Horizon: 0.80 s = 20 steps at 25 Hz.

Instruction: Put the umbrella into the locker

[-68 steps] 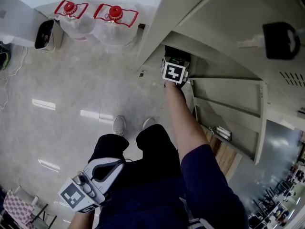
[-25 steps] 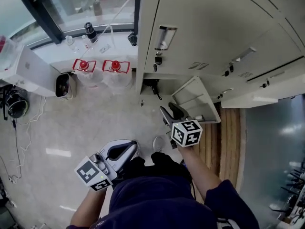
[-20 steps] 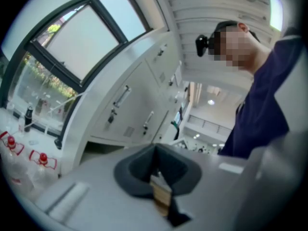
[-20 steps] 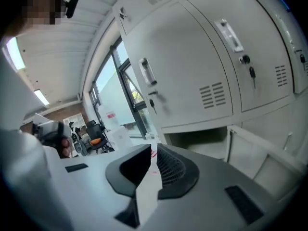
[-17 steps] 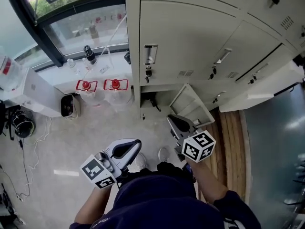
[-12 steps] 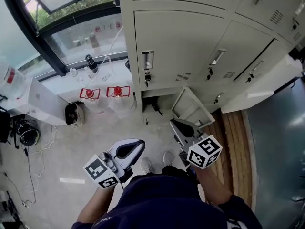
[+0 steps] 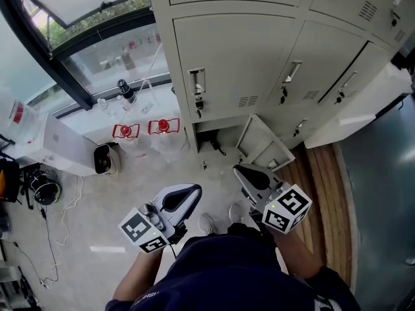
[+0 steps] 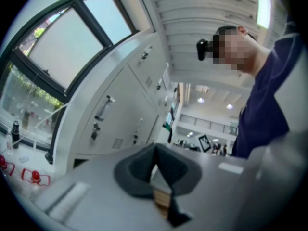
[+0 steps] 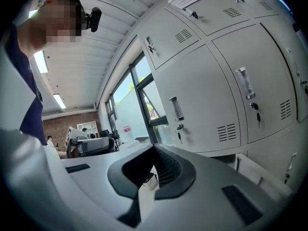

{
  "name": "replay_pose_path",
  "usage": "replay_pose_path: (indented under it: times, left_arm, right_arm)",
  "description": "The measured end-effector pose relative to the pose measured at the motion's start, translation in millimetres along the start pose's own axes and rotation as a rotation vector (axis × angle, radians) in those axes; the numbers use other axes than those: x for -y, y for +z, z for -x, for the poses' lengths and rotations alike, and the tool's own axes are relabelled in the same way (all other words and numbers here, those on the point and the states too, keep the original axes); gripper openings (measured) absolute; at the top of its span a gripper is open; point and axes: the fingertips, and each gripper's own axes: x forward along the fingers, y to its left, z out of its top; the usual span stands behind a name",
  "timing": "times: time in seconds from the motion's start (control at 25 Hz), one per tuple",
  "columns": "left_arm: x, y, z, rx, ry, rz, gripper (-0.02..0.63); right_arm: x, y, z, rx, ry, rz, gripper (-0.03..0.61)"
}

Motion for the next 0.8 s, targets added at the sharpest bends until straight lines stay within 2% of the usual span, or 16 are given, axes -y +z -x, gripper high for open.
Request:
replay_pose_path:
  times: [0.8]
  left_arm:
    - [-8,-13,5,-0.010,0.001,0.036,0.002]
  right_arm:
    - [-7,-19,-15,-0.070,0.007,-0.006,0.006]
